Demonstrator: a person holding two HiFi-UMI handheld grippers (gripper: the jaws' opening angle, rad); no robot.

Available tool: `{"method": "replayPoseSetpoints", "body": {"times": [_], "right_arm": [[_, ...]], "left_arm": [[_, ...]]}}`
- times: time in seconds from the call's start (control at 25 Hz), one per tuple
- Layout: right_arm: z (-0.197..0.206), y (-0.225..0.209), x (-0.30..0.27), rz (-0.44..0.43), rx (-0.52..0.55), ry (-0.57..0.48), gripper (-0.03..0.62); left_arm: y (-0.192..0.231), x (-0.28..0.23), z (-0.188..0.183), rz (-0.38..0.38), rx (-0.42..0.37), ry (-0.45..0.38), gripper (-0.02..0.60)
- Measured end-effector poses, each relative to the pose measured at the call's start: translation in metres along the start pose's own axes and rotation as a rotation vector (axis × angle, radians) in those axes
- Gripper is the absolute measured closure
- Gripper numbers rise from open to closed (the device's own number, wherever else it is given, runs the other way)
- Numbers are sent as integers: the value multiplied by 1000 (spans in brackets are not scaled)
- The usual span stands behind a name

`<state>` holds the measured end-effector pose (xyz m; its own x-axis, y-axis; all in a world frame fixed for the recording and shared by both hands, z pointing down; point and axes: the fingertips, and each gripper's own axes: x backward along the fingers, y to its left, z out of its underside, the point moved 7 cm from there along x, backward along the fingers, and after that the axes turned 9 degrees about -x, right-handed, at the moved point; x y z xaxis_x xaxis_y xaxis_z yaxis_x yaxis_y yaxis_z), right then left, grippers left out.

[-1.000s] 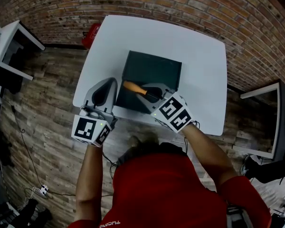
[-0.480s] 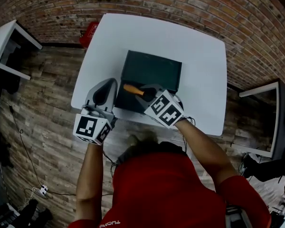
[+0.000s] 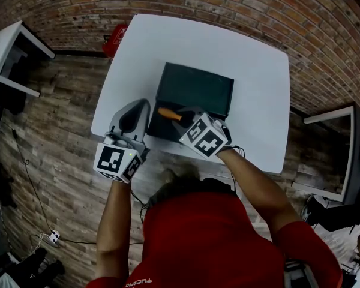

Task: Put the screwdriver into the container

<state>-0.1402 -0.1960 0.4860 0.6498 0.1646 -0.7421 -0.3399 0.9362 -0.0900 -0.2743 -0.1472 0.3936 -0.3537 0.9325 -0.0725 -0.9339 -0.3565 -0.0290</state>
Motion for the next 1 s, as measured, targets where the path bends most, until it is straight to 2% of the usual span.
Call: {"method": "replayPoseSetpoints", "body": {"times": [0.56,1.0], "right_arm": [[17,0,-18,39,41,94,505],[25,-4,-26,31,56,189,505]], "left_arm": [[-1,7,7,16,15,15,569],[0,9,11,28,23,19,569]]}}
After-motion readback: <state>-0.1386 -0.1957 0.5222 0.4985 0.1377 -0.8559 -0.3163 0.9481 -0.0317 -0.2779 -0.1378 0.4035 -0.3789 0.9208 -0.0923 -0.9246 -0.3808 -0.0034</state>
